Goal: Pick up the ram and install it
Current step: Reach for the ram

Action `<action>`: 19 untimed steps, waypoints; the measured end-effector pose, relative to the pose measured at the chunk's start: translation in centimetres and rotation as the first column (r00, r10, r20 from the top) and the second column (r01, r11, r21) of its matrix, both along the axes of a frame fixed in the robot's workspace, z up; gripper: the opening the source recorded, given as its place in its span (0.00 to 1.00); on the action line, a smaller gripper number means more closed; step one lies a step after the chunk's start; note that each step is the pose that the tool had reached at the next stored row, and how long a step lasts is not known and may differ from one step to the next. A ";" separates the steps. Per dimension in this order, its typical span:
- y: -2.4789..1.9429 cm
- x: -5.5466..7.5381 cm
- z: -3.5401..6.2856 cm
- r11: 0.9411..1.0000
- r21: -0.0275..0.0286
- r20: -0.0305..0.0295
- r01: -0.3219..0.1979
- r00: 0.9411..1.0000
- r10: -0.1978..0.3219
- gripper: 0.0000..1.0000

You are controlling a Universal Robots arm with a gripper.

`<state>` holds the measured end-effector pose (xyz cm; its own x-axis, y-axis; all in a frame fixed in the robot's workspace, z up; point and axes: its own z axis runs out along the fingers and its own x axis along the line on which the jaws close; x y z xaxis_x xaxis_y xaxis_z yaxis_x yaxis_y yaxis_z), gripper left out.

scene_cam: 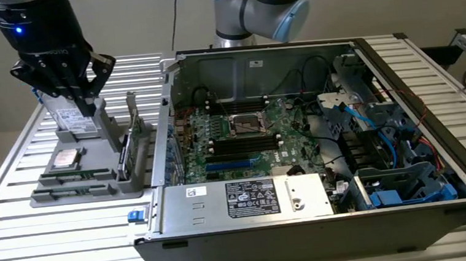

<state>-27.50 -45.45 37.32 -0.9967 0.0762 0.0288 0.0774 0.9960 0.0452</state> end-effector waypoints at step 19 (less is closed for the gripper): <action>-0.24 -6.1 -0.73 1.000 0.000 -0.001 0.000 1.000 0.000 0.11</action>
